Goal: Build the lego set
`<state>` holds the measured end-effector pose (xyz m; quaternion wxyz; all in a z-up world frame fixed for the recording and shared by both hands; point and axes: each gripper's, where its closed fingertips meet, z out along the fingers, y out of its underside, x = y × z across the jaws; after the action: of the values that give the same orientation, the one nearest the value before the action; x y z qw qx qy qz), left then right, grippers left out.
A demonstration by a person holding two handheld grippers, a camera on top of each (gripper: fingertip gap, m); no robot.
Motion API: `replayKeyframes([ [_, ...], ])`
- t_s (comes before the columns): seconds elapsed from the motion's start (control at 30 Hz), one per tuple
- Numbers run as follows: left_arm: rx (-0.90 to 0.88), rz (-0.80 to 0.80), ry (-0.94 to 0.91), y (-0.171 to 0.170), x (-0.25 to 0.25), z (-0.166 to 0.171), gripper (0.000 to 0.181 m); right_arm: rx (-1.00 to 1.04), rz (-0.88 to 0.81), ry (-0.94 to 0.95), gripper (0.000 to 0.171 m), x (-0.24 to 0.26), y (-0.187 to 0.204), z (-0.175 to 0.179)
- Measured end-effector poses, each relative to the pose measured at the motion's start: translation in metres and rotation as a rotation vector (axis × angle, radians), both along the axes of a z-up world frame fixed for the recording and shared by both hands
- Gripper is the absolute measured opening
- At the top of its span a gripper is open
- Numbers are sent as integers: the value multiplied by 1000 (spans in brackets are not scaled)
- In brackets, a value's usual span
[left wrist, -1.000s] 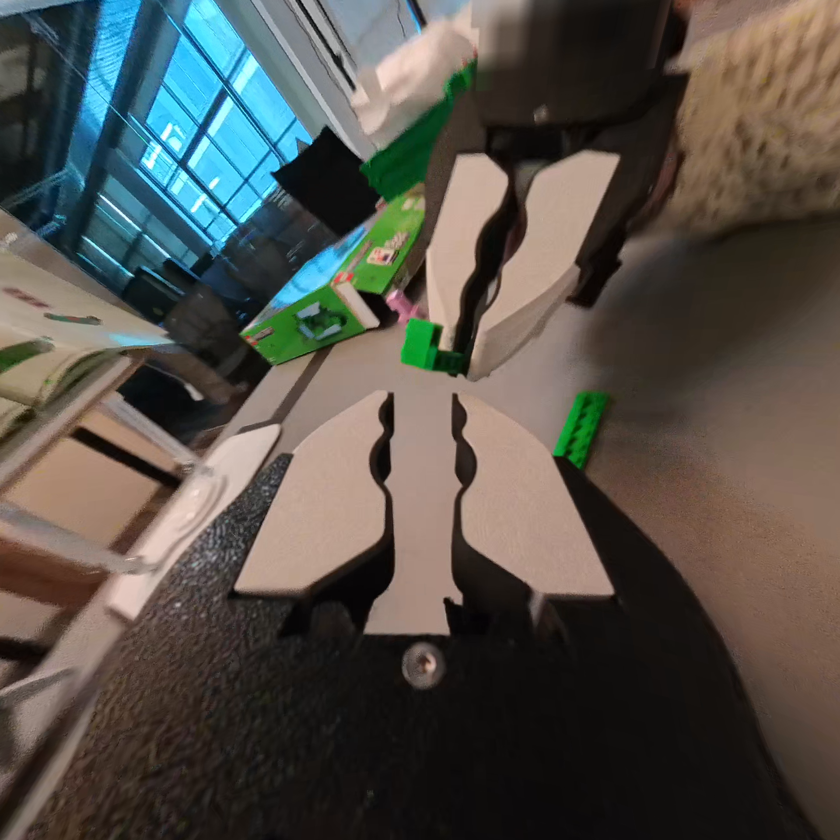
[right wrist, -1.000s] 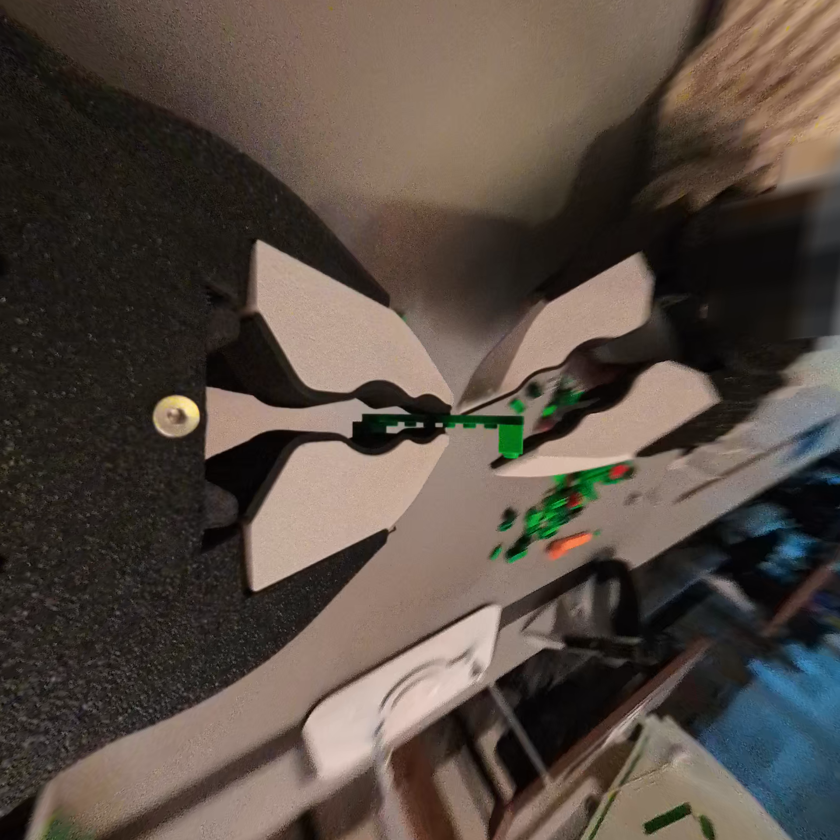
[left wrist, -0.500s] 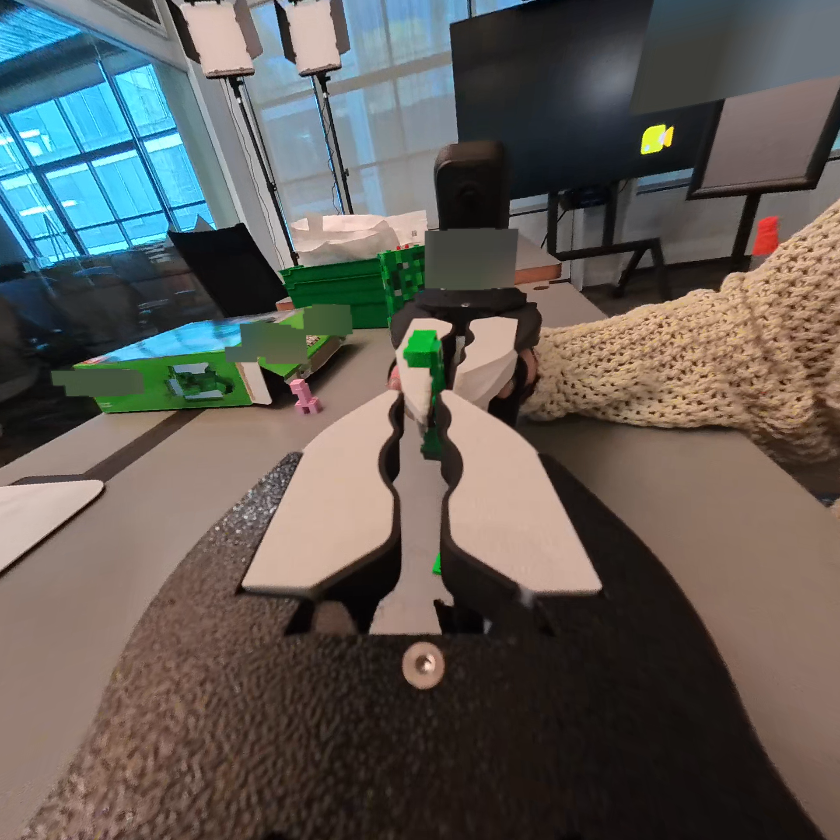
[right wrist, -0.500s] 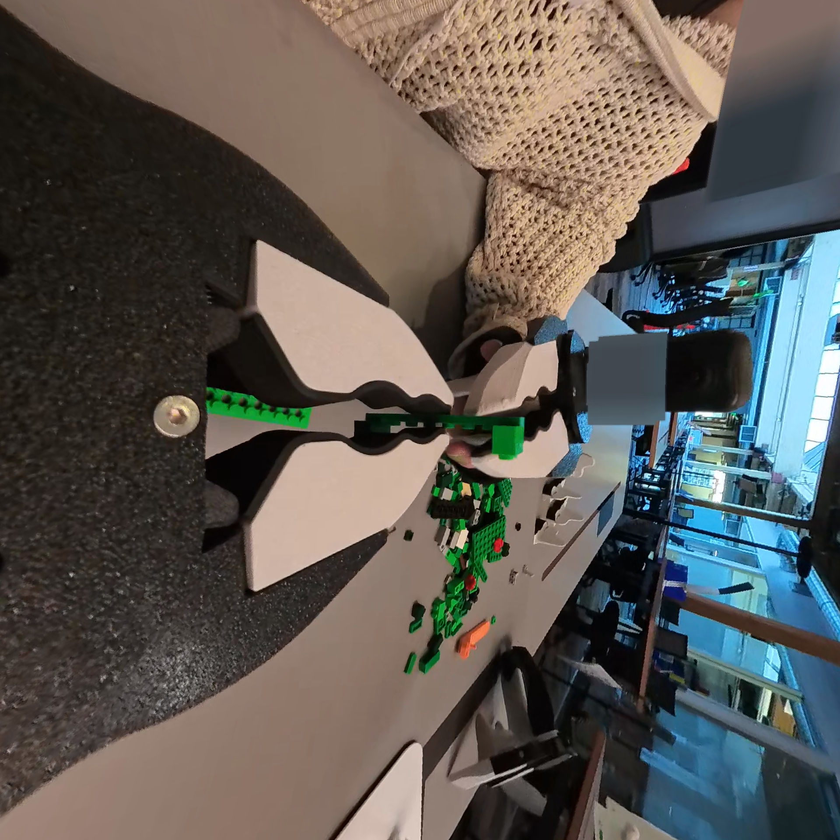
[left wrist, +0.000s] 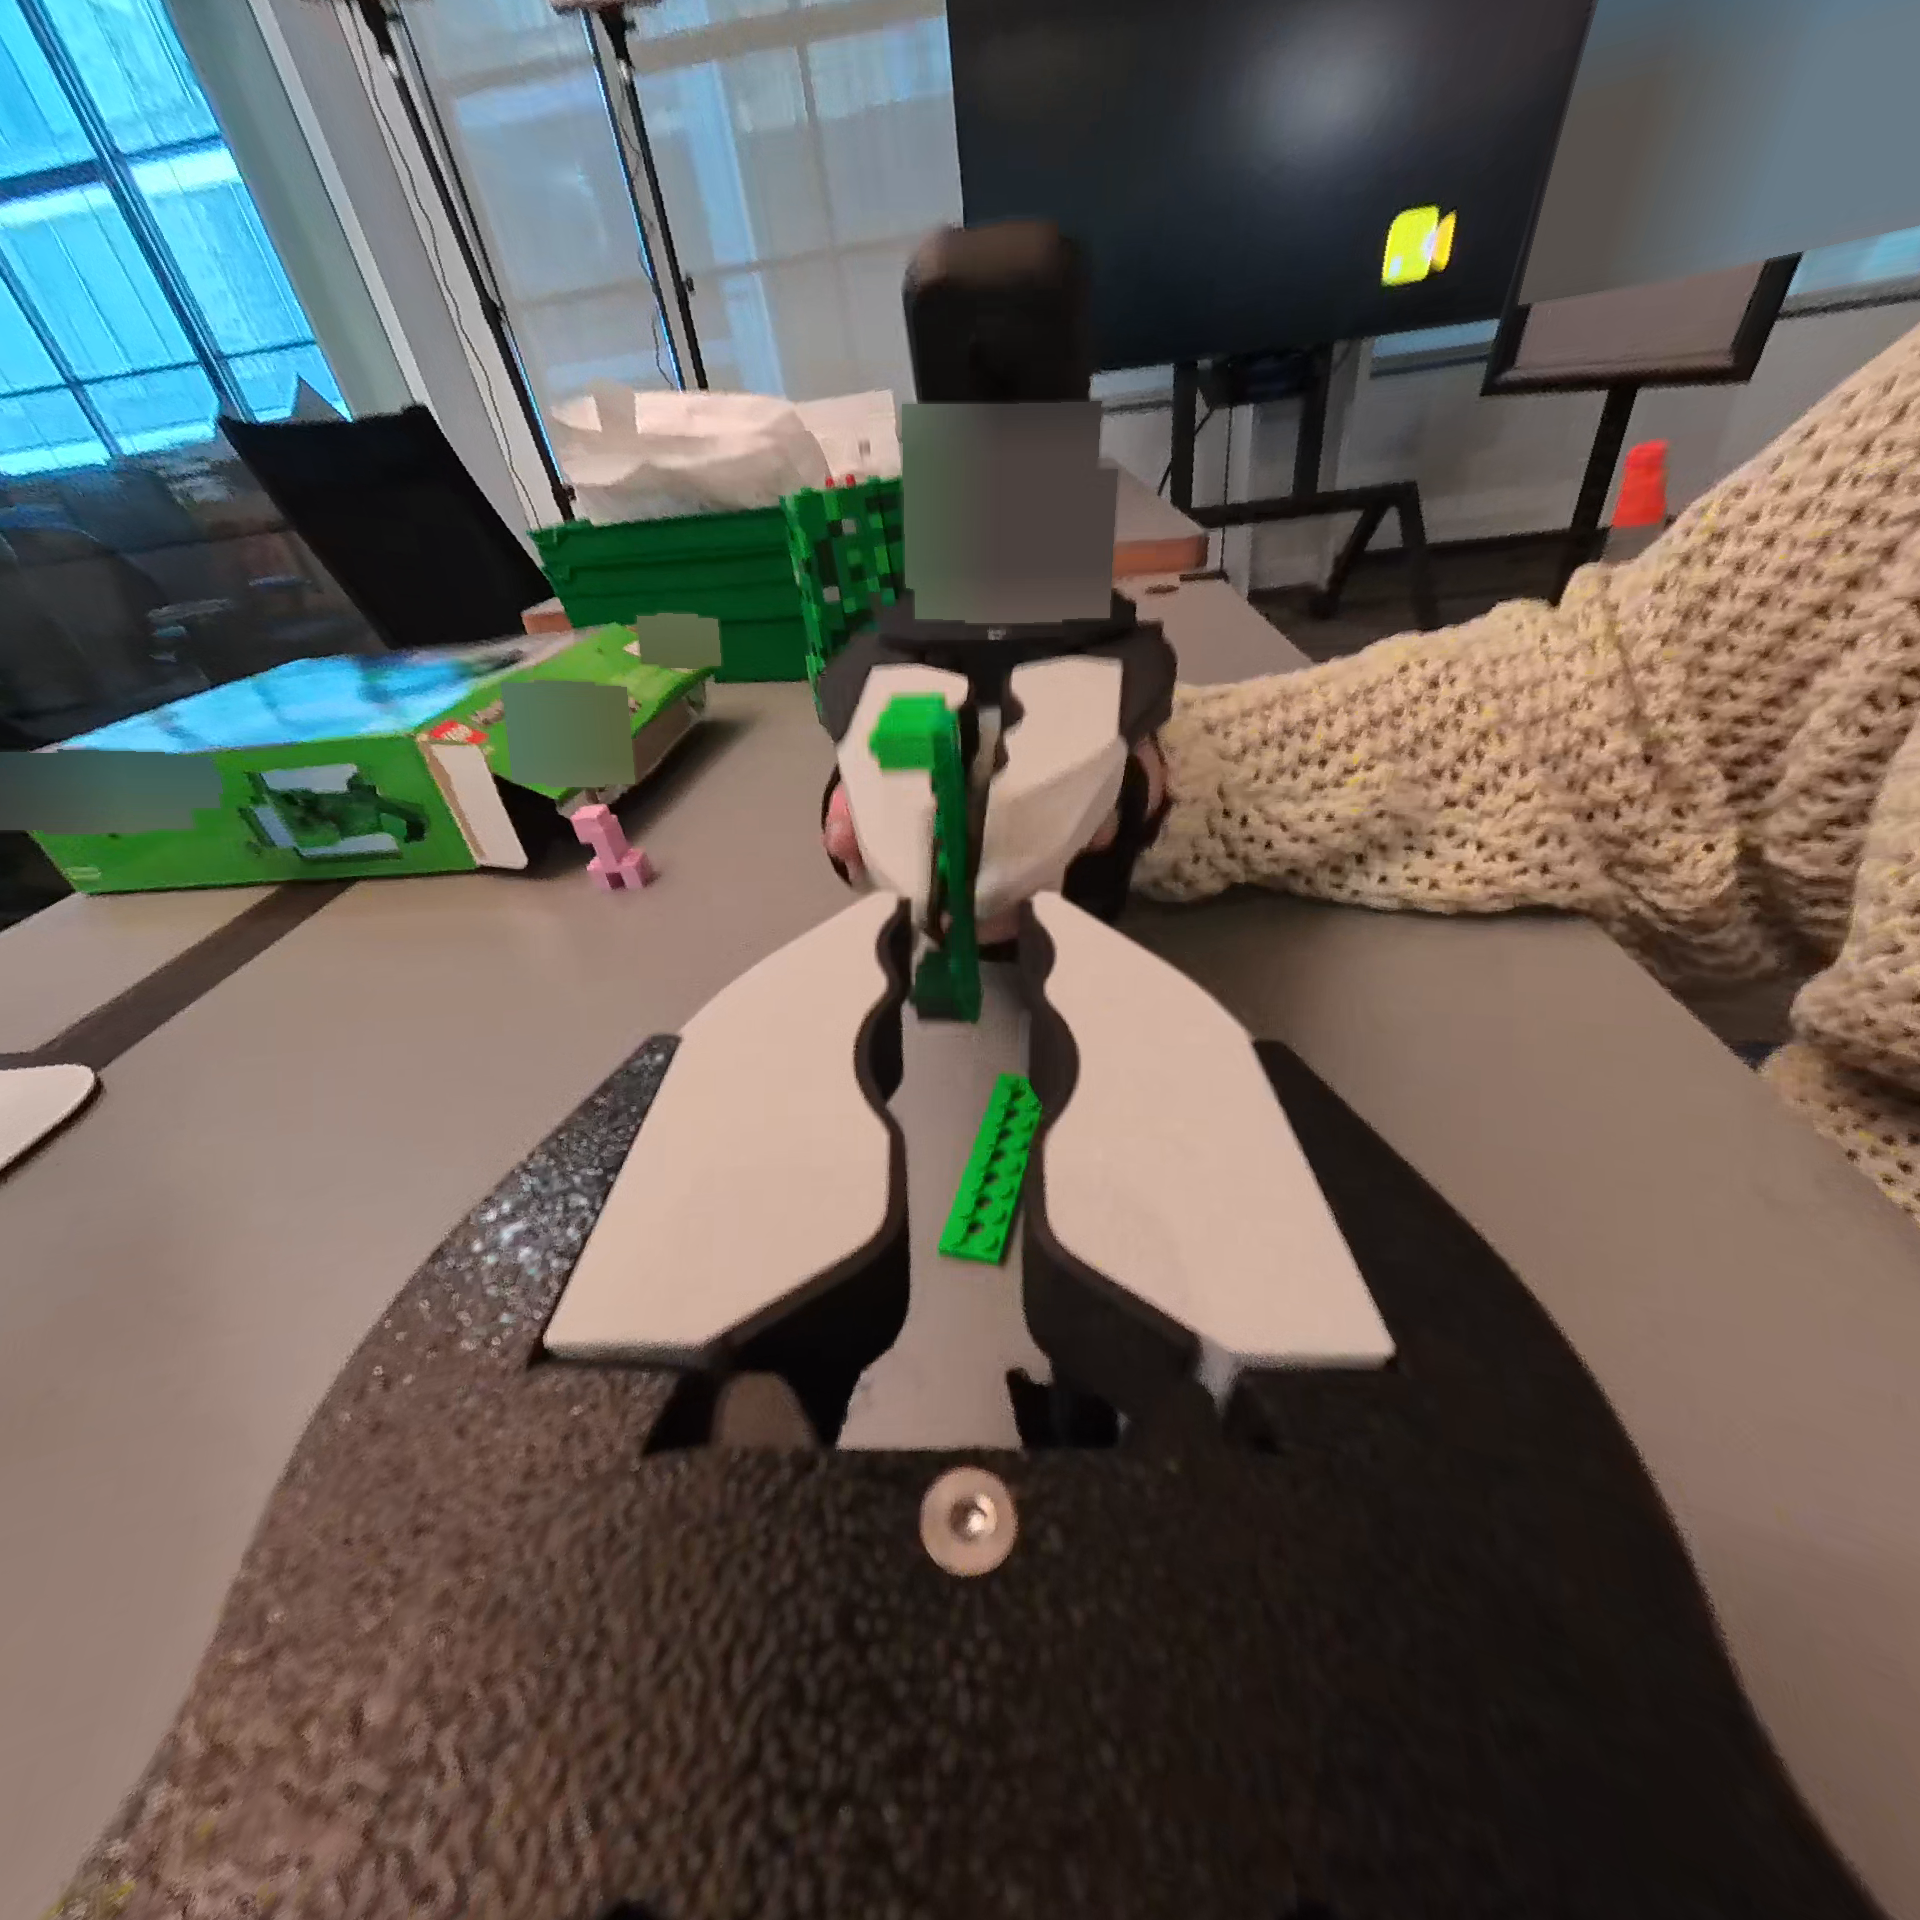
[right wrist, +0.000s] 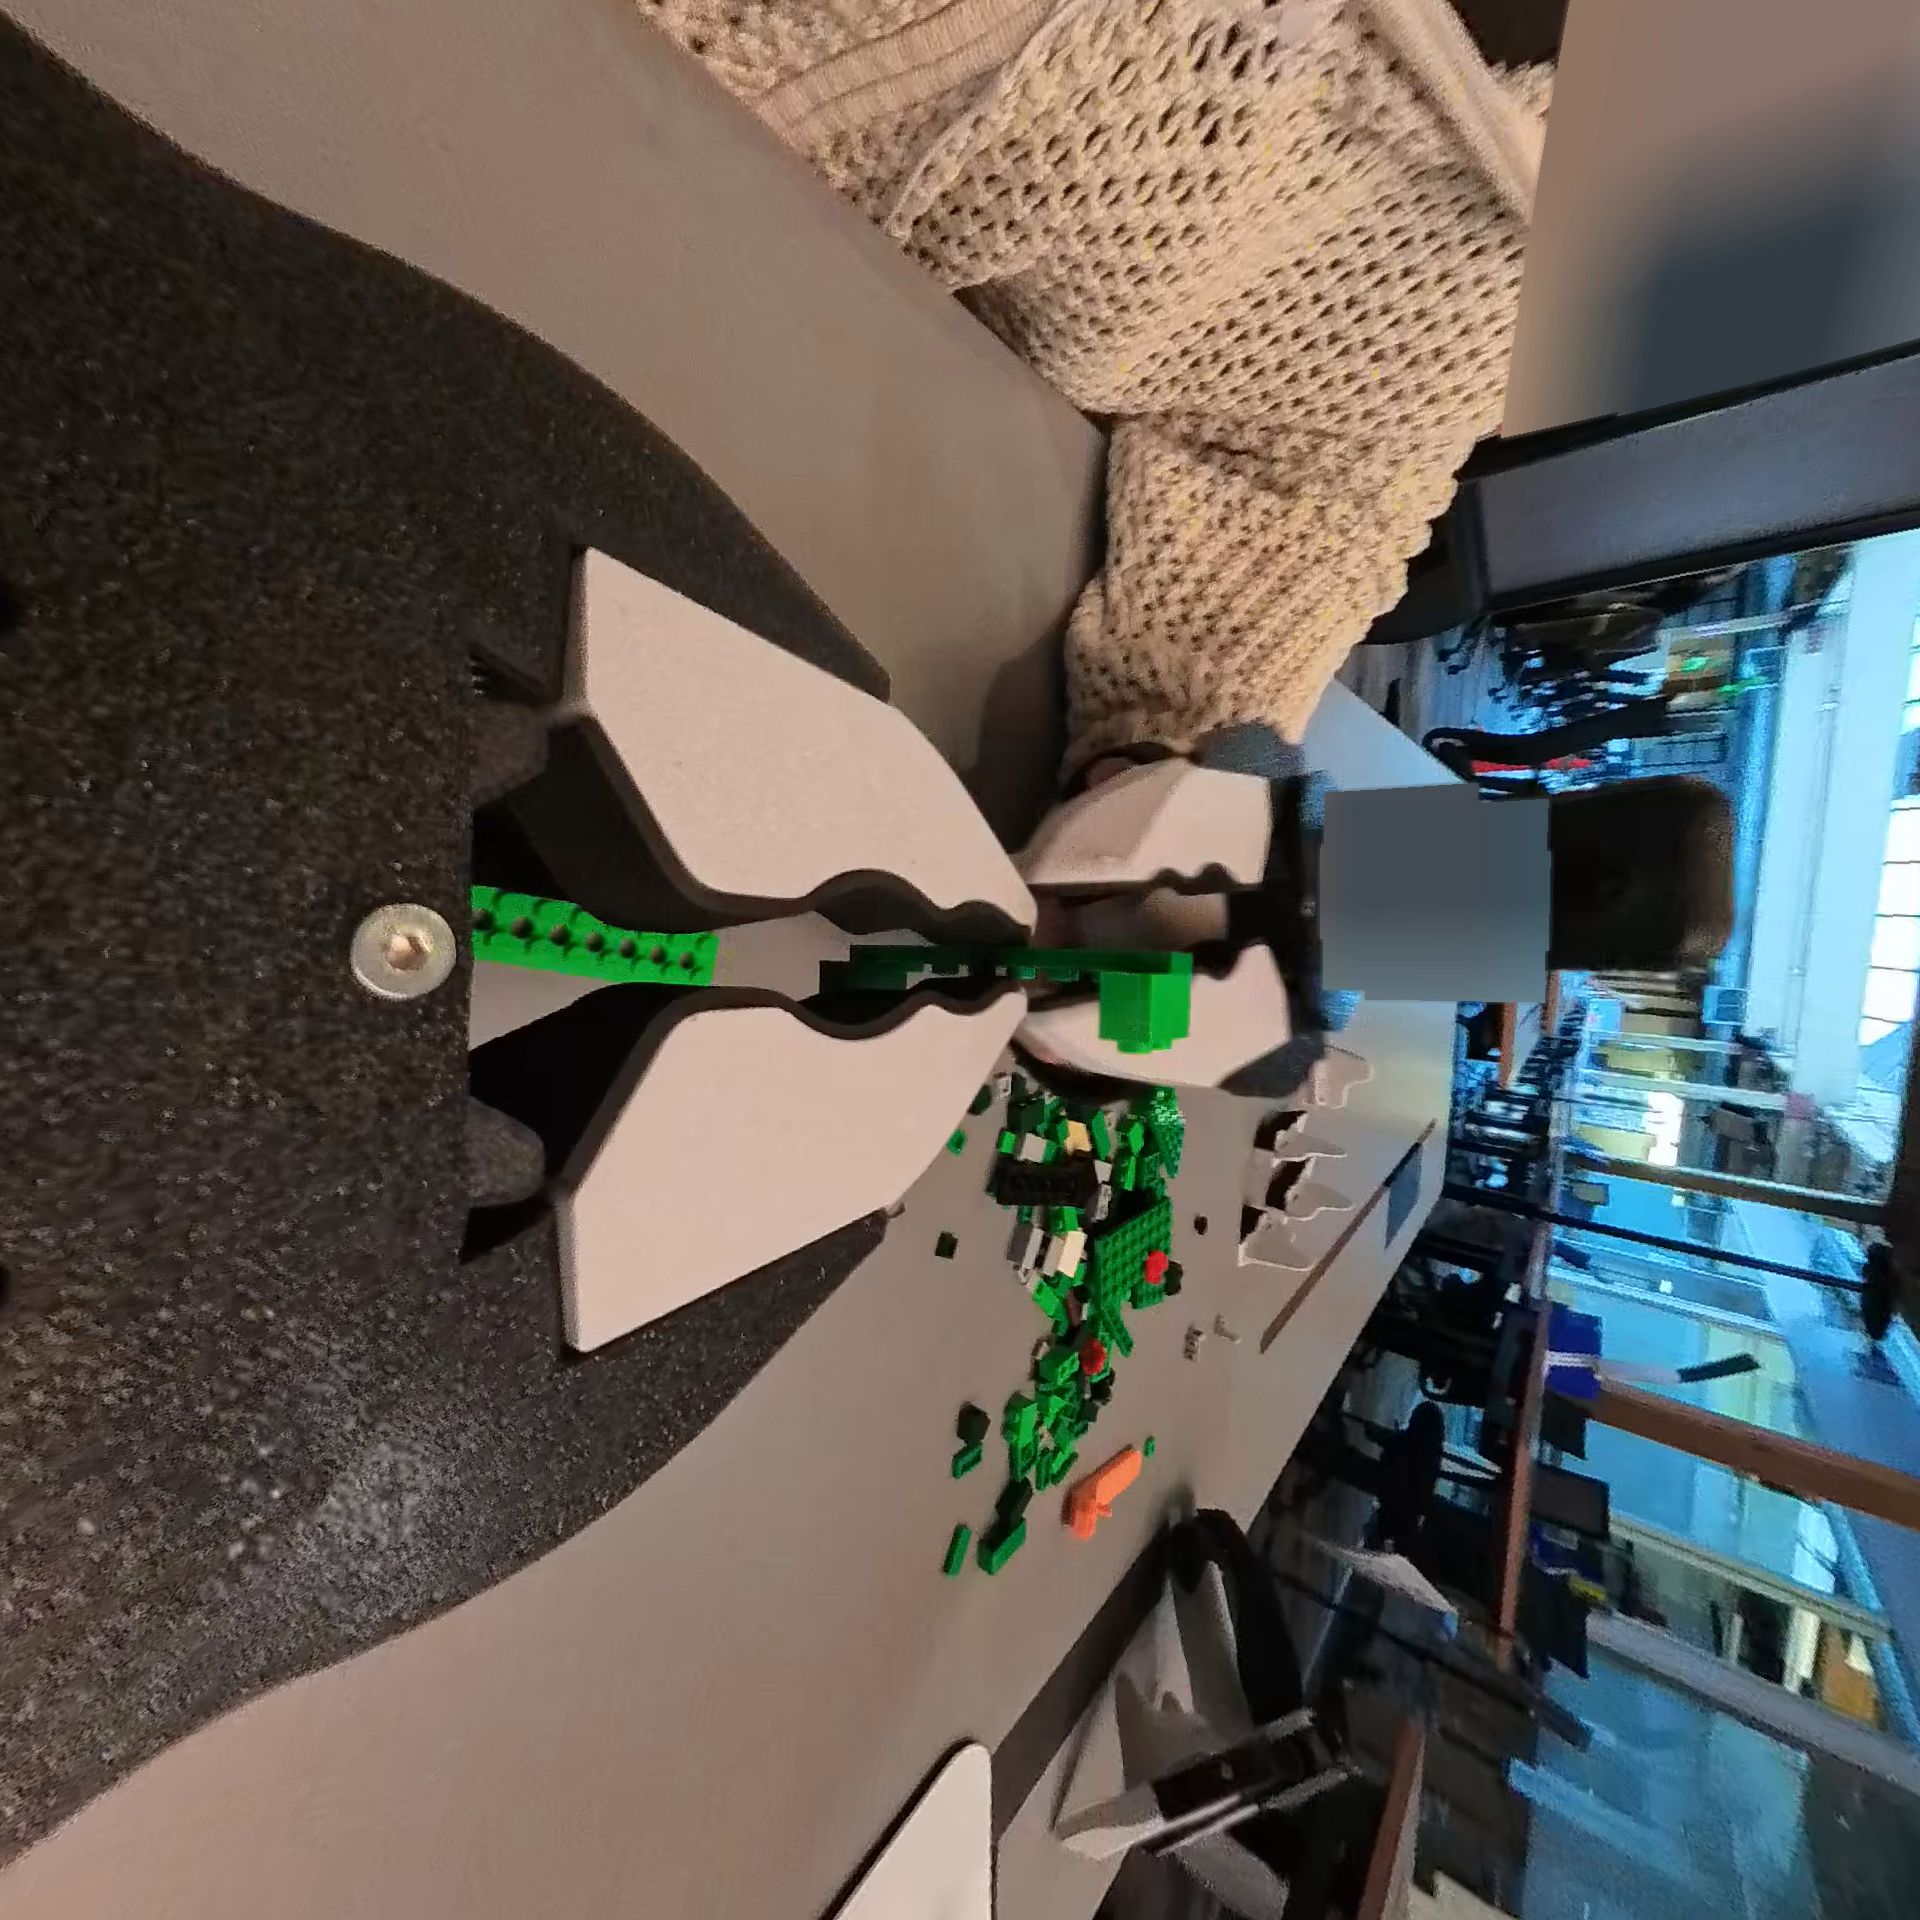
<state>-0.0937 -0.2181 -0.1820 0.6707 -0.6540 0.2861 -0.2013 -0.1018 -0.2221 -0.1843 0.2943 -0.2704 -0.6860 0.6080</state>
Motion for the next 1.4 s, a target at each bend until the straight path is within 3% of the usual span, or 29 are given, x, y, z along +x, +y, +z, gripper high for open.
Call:
replayKeyframes([
  [0.17, 10, 36, 50, 3, 1, -5, 15, -133, 20, 15, 5, 2, 3, 15],
  [0.33, 16, 60, 79, 6, 2, -7, 10, -127, 35, 7, 5, 2, -1, 13],
  [0.53, -23, 63, 112, 7, 2, -15, 21, -157, 54, 27, 5, 4, -3, 18],
  [0.77, -68, 41, 100, 8, 4, -19, 13, -158, 60, 32, 5, 4, -5, 18],
  [0.83, -91, 72, 69, 11, -3, -19, 13, -125, 29, 38, 15, 4, 1, 17],
  [0.9, -83, 131, 39, 12, -17, -17, 13, 1, -52, -31, 27, 3, 18, 5],
  [1.07, 3, 265, 48, 13, -50, -11, 13, 467, -166, -473, 30, 36, 49, -73],
  [1.3, -25, 217, 122, 12, -43, -20, 13, 484, -199, -611, 30, 45, 36, -100],
  [1.4, -117, 171, 199, 12, -35, -34, 13, 461, -203, -663, 17, 38, 39, -101],
])
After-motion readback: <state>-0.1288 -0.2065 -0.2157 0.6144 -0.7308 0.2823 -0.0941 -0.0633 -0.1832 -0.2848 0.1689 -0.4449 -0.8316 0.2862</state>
